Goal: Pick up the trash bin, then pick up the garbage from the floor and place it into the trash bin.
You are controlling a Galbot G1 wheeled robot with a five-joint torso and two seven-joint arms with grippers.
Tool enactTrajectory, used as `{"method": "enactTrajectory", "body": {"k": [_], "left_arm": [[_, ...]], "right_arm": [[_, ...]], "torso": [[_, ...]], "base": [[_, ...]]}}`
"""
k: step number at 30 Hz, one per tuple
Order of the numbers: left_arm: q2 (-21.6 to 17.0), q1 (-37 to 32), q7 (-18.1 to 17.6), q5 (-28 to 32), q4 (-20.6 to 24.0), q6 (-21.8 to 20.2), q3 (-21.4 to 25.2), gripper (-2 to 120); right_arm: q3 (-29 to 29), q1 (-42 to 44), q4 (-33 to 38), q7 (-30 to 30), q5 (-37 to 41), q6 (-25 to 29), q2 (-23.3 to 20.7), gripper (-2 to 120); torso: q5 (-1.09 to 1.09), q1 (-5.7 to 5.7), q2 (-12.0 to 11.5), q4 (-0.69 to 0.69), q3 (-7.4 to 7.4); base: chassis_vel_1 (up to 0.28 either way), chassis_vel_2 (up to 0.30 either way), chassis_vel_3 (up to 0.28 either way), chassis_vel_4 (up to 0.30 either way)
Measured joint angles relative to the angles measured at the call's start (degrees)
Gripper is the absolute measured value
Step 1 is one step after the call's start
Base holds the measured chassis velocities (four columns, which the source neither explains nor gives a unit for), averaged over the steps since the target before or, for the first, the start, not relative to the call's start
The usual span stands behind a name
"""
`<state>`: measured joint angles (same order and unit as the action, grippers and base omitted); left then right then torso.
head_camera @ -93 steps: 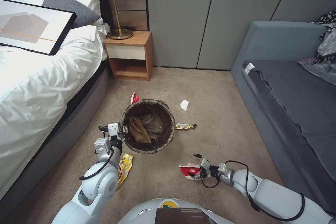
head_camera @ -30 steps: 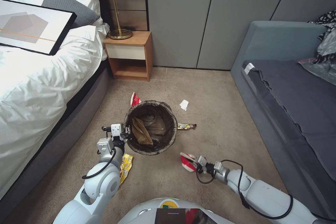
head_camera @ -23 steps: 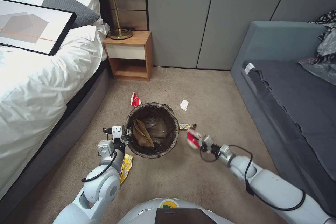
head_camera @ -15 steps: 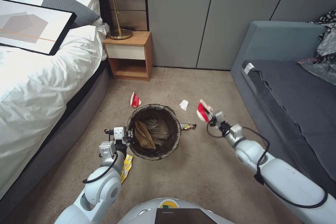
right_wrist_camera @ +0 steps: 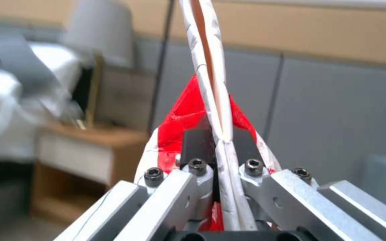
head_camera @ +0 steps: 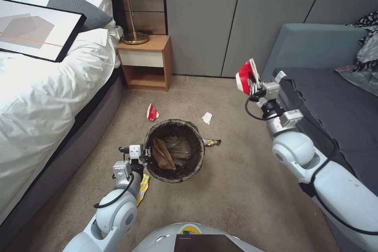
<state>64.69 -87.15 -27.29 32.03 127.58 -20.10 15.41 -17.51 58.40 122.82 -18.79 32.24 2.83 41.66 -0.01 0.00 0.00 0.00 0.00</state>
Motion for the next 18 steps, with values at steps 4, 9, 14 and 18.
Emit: {"method": "enactTrajectory", "body": {"k": [4, 9, 14, 18], "left_arm": [[0.05, -0.03, 0.00, -0.07, -0.22, -0.09, -0.26, 4], [0.15, 0.05, 0.00, -0.17, -0.47, -0.15, -0.45, 4], [0.21, 0.12, -0.01, -0.20, -0.55, -0.20, -0.55, 4], [0.31, 0.34, -0.04, -0.26, -0.79, -0.36, -0.69, 4]], "right_arm": [[-0.21, -0.44, 6.09, 0.77, 1.61, -0.44, 0.26, 0], [0.01, -0.35, 8.43, 1.90, 2.13, -0.50, 0.37, 0], [0.21, -0.19, 9.36, 2.45, 2.34, -0.50, 0.36, 0], [1.22, 0.97, 11.77, 4.67, 2.51, -0.03, 0.01, 0]], "torso": [[0.01, 0.00, 0.00, 0.00, 0.00], [-0.01, 0.00, 0.00, 0.00, 0.00], [0.00, 0.00, 0.00, -0.01, 0.00], [0.00, 0.00, 0.00, 0.01, 0.00]], "base": [[0.000, 0.000, 0.000, 0.000], [0.000, 0.000, 0.000, 0.000], [0.000, 0.000, 0.000, 0.000], [0.000, 0.000, 0.000, 0.000]]}}
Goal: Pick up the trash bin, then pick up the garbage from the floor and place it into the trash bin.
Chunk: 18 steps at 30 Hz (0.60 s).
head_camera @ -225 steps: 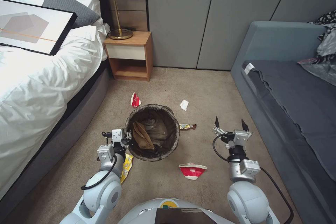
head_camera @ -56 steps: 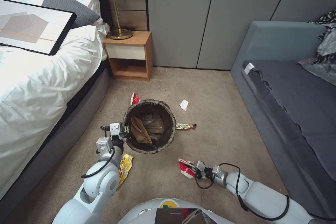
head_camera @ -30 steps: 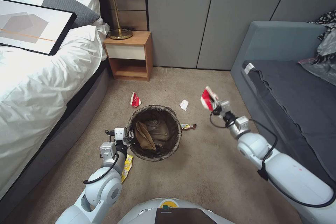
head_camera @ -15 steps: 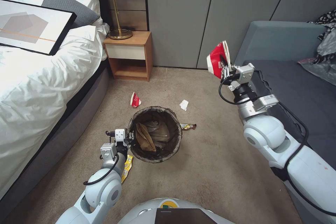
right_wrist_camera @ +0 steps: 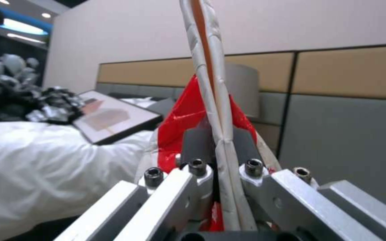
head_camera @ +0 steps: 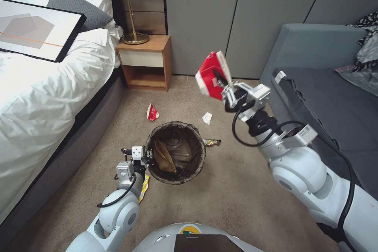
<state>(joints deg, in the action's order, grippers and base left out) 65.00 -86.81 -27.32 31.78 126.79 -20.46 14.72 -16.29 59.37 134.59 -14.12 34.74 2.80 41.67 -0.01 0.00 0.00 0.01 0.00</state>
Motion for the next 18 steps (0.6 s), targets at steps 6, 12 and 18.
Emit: {"method": "enactTrajectory", "body": {"k": [6, 12, 18], "left_arm": [[0.46, 0.38, -0.05, -0.35, -0.87, -0.17, -0.50, 4], [1.23, 0.42, -0.11, -0.70, -1.08, -0.31, -1.01, 4], [2.01, -0.12, -0.16, -0.94, -0.59, -0.34, -0.68, 4]], "right_arm": [[5.59, 1.39, 2.97, 5.96, 0.08, 2.34, -1.93, 0], [16.01, -0.14, 1.47, 7.93, -1.88, 3.55, -2.30, 0], [31.87, -4.64, -6.62, 7.85, -6.07, 5.09, 1.25, 0]], "torso": [[0.00, 0.00, 0.00, 0.00, 0.00], [0.01, 0.00, 0.00, -0.01, 0.00], [0.01, 0.00, 0.00, -0.01, 0.00]], "base": [[0.000, 0.000, 0.000, 0.000], [0.000, 0.000, 0.000, 0.000], [0.000, 0.000, 0.000, 0.000]]}}
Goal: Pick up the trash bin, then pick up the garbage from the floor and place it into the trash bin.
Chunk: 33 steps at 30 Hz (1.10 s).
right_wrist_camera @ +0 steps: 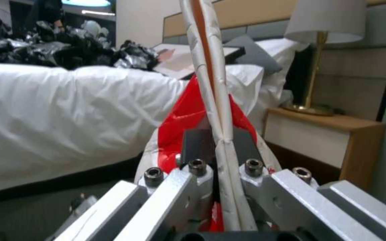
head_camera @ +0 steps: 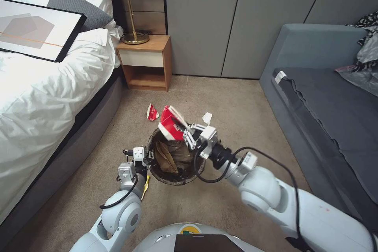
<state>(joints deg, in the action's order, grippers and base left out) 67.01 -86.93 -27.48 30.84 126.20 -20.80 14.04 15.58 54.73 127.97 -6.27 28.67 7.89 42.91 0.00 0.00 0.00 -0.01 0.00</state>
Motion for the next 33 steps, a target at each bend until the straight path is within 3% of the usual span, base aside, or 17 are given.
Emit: {"method": "enactTrajectory", "body": {"k": [8, 26, 33], "left_arm": [[-0.16, -0.13, 0.00, 0.02, 0.45, 0.07, 0.68, 4], [-0.30, -0.04, -0.02, 0.41, 0.90, 0.17, 1.15, 4], [-0.30, 0.10, -0.05, 0.52, 0.77, 0.22, 1.16, 4]], "right_arm": [[4.81, -1.40, -5.26, -0.20, -1.41, 1.08, 2.36, 0], [7.43, -2.48, -11.53, -0.20, -3.71, 1.35, 3.23, -2], [7.44, -2.36, -10.99, -0.75, -3.77, 1.10, 2.77, 21]], "torso": [[0.00, 0.00, 0.00, 0.01, 0.00], [0.00, 0.00, 0.00, 0.01, 0.00], [0.00, 0.00, 0.00, 0.01, 0.00]], "base": [[0.000, 0.000, 0.000, 0.000], [0.000, 0.000, 0.000, 0.000], [0.000, 0.000, 0.000, 0.000]]}}
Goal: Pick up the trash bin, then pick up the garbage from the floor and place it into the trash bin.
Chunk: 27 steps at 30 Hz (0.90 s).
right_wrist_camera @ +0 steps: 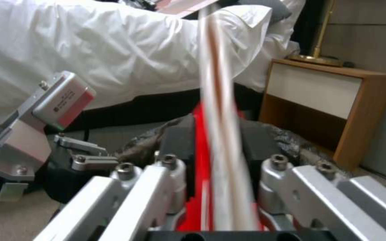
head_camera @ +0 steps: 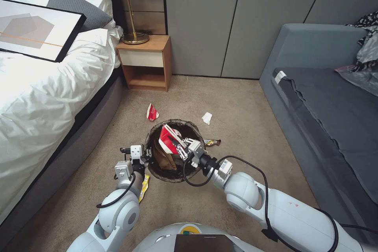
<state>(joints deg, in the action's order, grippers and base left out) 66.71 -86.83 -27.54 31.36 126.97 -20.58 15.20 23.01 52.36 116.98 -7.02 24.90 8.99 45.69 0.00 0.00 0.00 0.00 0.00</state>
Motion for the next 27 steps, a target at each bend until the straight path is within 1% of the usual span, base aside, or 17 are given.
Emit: {"method": "enactTrajectory", "body": {"k": [3, 4, 5, 6, 7, 8, 10, 12, 13, 15, 17, 18, 20, 22, 24, 26, 27], "left_arm": [[-0.11, 0.07, -0.02, 0.12, -0.12, 0.01, 0.04, 4], [-0.11, 0.07, -0.02, 0.12, -0.12, 0.01, 0.04, 4], [-0.15, 0.10, -0.02, 0.15, -0.19, 0.02, 0.06, 4], [-0.19, 0.14, -0.03, 0.15, -0.32, 0.03, 0.08, 4], [-0.19, 0.14, -0.03, 0.15, -0.32, 0.03, 0.08, 4], [-0.21, 0.18, -0.02, 0.16, -0.40, 0.06, 0.08, 4], [-0.22, 0.19, -0.02, 0.17, -0.41, 0.06, 0.08, 4], [-0.30, 0.25, -0.02, 0.22, -0.41, 0.07, 0.08, 4], [-0.30, 0.25, -0.02, 0.22, -0.41, 0.07, 0.08, 4], [-0.39, 0.27, -0.02, 0.28, -0.42, 0.07, 0.14, 4], [-0.41, 0.28, -0.01, 0.29, -0.44, 0.07, 0.18, 4], [-0.42, 0.27, -0.01, 0.30, -0.47, 0.09, 0.24, 4], [-0.42, 0.24, -0.01, 0.30, -0.50, 0.12, 0.25, 4], [-0.22, 0.14, 0.01, 0.28, -0.59, 0.16, 0.21, 4], [-0.16, 0.11, 0.01, 0.27, -0.59, 0.18, 0.20, 4], [-0.04, 0.05, 0.03, 0.25, -0.59, 0.22, 0.18, 4], [-0.04, 0.05, 0.03, 0.25, -0.59, 0.22, 0.18, 4]], "right_arm": [[-0.29, 0.33, 0.69, -0.26, 0.00, -0.08, -0.18, 35], [-0.29, 0.33, 0.69, -0.26, 0.00, -0.08, -0.18, 35], [-0.41, 0.40, 0.93, -0.28, 0.03, -0.13, -0.28, 39], [-0.56, 0.50, 1.26, -0.30, 0.06, -0.22, -0.41, 48], [-0.56, 0.50, 1.26, -0.30, 0.06, -0.22, -0.41, 48], [-0.69, 0.55, 1.81, -0.33, 0.09, -0.30, -0.51, 61], [-0.70, 0.56, 1.94, -0.34, 0.09, -0.33, -0.51, 65], [-0.87, 0.59, 2.43, -0.40, 0.14, -0.34, -0.55, 78], [-0.87, 0.59, 2.43, -0.40, 0.14, -0.34, -0.55, 78], [-1.68, 0.71, 3.40, -0.41, 0.58, -0.30, -0.66, 87], [-2.15, 0.76, 3.80, -0.42, 0.83, -0.28, -0.69, 89], [-3.45, 0.86, 4.79, -0.42, 1.53, -0.28, -0.76, 96], [-4.88, 1.00, 5.85, -0.48, 2.27, -0.28, -0.87, 98], [-10.70, 2.17, 8.83, -0.86, 4.43, -0.35, -1.39, 100], [-12.31, 2.57, 9.56, -1.15, 4.93, -0.47, -1.56, 100], [-17.03, 3.98, 11.51, -3.04, 6.01, -1.10, -1.87, 100], [-17.03, 3.98, 11.51, -3.04, 6.01, -1.10, -1.87, 100]], "torso": [[0.00, 0.00, 0.00, 0.00, 0.00], [0.00, 0.00, 0.00, 0.00, 0.00], [0.00, 0.00, 0.00, 0.00, 0.00], [0.00, 0.00, 0.00, 0.00, 0.00], [0.00, 0.00, 0.00, 0.00, 0.00], [0.00, 0.00, 0.00, 0.00, 0.00], [0.00, 0.00, 0.00, 0.00, 0.00], [0.00, 0.00, 0.00, 0.00, 0.00], [0.00, 0.00, 0.00, 0.00, 0.00], [0.00, 0.00, 0.00, 0.00, 0.00], [0.00, 0.00, 0.00, 0.00, 0.00], [0.00, 0.00, 0.00, 0.00, 0.00], [0.00, 0.00, 0.00, 0.00, 0.00], [0.00, 0.00, 0.00, -0.01, 0.00], [0.01, 0.00, 0.00, 0.00, 0.00], [0.00, 0.00, 0.00, 0.01, 0.00], [0.00, 0.00, 0.00, 0.01, 0.00]], "base": [[0.000, 0.000, 0.000, 0.000], [0.000, 0.000, 0.000, 0.000], [0.000, 0.000, 0.000, 0.000], [0.000, 0.000, 0.000, 0.000], [0.000, 0.000, 0.000, 0.000], [0.000, 0.000, 0.000, 0.000], [0.000, 0.000, 0.000, 0.000], [0.000, 0.000, 0.000, 0.000], [0.000, 0.000, 0.000, 0.000], [0.000, 0.000, 0.000, 0.000], [0.000, 0.000, 0.000, 0.000], [0.000, 0.000, 0.000, 0.000], [0.000, 0.000, 0.000, 0.000], [0.000, 0.000, 0.000, 0.000], [0.000, 0.000, 0.000, 0.000], [0.000, 0.000, 0.000, 0.000], [0.000, 0.000, 0.000, 0.000]]}}
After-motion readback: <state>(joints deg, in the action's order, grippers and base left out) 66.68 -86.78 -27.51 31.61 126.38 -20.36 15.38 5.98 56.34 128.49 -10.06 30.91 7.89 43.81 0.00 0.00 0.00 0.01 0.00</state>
